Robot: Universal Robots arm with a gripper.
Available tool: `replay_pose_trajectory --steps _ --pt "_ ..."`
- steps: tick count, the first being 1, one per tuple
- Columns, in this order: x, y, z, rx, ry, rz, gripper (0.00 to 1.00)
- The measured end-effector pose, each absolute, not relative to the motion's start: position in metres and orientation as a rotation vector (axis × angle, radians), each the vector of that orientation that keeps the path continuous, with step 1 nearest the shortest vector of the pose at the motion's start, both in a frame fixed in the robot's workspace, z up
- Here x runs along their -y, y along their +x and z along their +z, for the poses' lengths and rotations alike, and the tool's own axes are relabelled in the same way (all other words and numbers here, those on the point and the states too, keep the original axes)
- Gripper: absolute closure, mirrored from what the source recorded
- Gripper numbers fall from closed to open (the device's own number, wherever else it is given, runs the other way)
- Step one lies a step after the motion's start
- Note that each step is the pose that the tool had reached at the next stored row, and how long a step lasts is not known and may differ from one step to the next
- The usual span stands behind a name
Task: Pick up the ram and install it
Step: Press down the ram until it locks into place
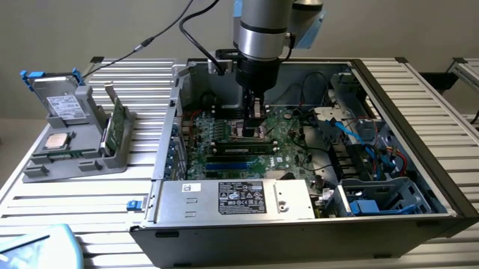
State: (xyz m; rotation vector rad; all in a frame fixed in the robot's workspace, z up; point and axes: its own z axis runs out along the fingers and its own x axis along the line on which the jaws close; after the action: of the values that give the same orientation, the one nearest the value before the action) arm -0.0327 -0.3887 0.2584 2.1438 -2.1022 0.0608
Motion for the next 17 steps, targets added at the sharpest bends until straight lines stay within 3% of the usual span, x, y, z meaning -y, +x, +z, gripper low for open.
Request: replay_pose_trajectory --steps 17 --pt "0.3887 -0.0327 0.2585 2.238 1.999 0.047 0.89"
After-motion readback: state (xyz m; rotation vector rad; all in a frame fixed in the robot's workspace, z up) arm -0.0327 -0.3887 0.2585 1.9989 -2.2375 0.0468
